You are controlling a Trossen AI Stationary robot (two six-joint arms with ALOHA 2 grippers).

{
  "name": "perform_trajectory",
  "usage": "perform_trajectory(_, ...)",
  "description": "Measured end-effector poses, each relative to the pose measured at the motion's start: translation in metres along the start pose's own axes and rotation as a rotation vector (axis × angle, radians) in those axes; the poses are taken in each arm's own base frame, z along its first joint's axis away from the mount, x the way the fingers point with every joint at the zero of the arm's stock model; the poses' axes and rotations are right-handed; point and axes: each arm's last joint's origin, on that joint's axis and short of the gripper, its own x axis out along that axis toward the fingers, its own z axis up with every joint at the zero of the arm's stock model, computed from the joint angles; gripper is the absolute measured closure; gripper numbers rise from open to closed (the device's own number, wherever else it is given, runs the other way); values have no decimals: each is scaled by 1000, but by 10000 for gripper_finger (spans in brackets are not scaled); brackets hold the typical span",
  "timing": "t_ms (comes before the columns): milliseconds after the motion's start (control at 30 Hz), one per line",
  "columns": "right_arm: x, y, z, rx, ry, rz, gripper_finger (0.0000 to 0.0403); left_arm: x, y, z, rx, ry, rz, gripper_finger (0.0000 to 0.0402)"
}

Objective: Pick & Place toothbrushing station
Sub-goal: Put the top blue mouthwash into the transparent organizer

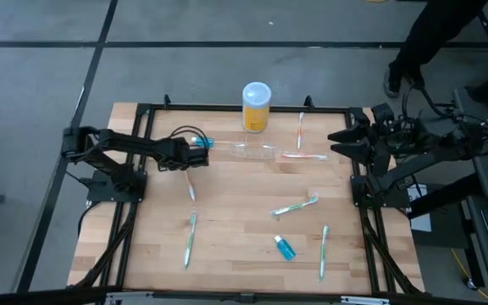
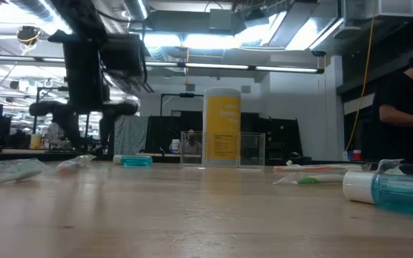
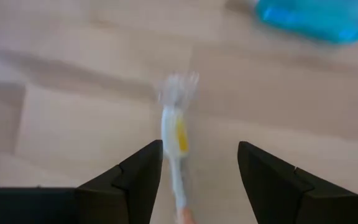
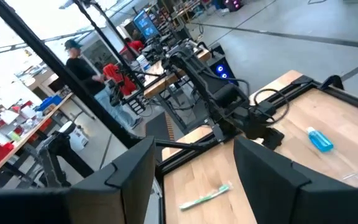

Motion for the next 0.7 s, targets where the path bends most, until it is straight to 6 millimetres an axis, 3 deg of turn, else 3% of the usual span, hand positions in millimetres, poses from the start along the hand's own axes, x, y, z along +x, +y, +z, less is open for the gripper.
perform_trajectory(133,0,1,2,-2,-31,3,183,-18,5,17,-12,-101,-84,189)
perform_trajectory(200,0,2,4,-8,-49,-1,183,-26,5,28,70,-163,-146,187)
perform_trajectory(367,0,2,4,-25,-54,-5,183,-41,-10,50,822,-265,-336,186)
perform_trajectory(433,0,2,5,-22,-62,1,183,-44,-12,57,1007,-246,-339,182)
perform_trajectory(567,0,4,8,-33,-103,-1,183,-41,-16,83,982,-68,-447,166)
perform_trajectory(700,0,5,11,-37,-142,-5,183,-22,-8,97,1070,104,-381,148)
